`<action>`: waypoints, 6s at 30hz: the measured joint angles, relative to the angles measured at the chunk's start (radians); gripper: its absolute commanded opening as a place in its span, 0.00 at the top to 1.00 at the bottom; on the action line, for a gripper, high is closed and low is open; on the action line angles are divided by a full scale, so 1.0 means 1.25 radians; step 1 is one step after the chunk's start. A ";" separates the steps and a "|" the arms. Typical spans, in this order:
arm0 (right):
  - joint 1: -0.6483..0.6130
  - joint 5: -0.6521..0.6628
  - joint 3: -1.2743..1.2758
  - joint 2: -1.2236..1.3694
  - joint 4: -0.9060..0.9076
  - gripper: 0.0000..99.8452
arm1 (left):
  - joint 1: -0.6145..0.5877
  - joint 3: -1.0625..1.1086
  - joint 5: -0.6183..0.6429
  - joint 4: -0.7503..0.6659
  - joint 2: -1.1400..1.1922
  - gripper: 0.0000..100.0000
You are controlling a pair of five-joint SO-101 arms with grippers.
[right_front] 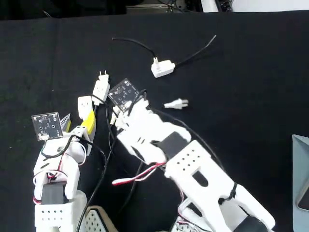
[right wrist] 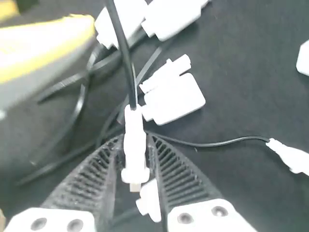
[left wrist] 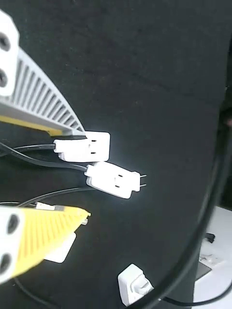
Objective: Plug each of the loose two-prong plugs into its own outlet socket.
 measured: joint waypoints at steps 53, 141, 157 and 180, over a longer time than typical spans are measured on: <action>0.085 -0.059 0.106 -0.001 -0.171 0.99 | -0.044 -0.065 -0.179 0.114 0.001 0.75; 0.180 -0.023 0.204 -0.001 -0.282 0.99 | -0.174 -1.032 -0.280 0.149 1.517 0.71; 0.180 -0.023 0.212 -0.001 -0.282 0.99 | -0.293 -1.034 -0.296 0.156 1.564 0.71; 0.180 -0.023 0.212 -0.001 -0.282 0.99 | -0.248 -0.970 -0.281 0.088 1.531 0.71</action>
